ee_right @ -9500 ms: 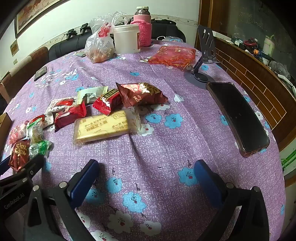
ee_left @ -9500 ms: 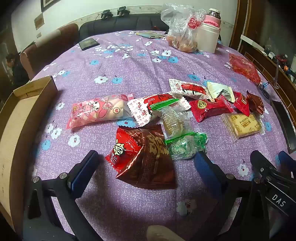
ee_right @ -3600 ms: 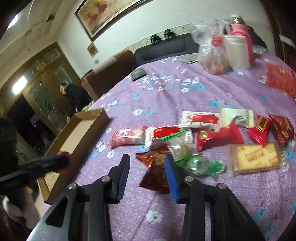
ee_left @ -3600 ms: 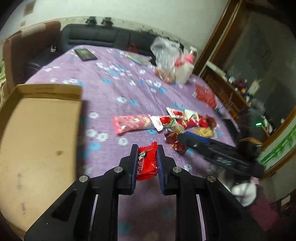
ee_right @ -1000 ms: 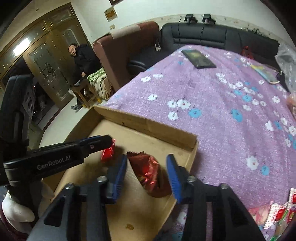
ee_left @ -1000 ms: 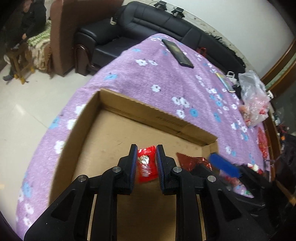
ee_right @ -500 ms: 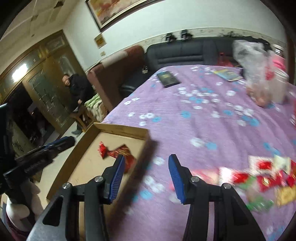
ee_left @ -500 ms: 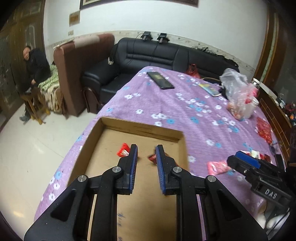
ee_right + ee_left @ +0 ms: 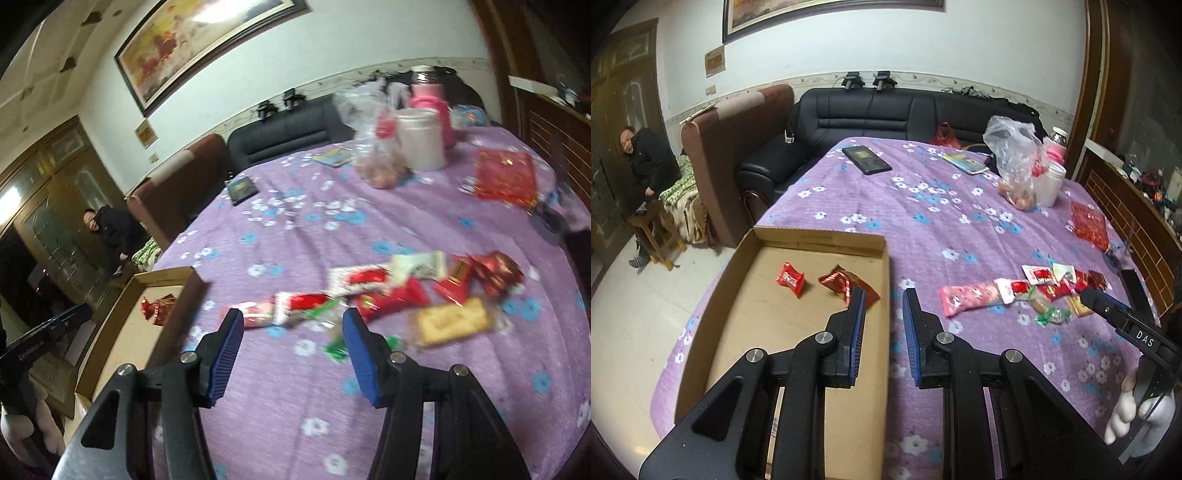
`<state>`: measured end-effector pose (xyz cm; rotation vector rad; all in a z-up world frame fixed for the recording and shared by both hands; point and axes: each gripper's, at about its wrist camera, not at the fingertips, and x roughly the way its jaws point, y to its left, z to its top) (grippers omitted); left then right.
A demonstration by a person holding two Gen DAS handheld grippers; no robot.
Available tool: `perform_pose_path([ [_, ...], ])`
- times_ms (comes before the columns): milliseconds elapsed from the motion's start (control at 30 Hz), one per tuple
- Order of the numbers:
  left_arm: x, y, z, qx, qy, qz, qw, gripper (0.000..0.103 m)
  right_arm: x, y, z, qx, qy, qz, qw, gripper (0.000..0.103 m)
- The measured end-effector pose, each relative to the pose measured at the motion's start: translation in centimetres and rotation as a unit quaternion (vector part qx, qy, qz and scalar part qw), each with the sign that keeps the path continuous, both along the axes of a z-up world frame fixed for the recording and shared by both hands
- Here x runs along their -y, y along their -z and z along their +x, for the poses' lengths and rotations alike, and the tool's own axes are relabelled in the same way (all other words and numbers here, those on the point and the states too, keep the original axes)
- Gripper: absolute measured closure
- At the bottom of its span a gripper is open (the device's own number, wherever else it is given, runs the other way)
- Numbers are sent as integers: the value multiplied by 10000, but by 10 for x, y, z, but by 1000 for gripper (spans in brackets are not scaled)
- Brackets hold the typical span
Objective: Organize snacks
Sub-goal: 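Move the left tool to the pink bunny-print bag and grasp it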
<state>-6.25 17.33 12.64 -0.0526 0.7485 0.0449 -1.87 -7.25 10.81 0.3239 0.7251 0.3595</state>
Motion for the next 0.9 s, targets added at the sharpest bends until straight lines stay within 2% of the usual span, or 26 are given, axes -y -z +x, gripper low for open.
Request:
perform_pose_path([
  [100, 8, 2, 1, -64, 57, -20, 10000, 84, 17, 7, -4, -37, 125, 36, 9999, 44],
  [267, 11, 5, 1, -145, 195, -274, 9993, 84, 50, 15, -8, -105, 465, 39, 9989, 44],
  [467, 26, 14, 8, -258, 498, -344, 9978, 84, 81, 30, 5, -329, 812, 42, 9961, 44],
  [633, 39, 29, 25, -583, 837, -589, 9930, 85, 84, 40, 19, -509, 949, 145, 9941, 44],
  [767, 50, 42, 45, -853, 1025, -638, 9890, 85, 79, 54, 35, -700, 1060, 202, 9917, 44],
  [900, 60, 54, 73, -1188, 1151, -821, 9828, 85, 77, 59, 39, -404, 1004, 141, 9940, 44],
])
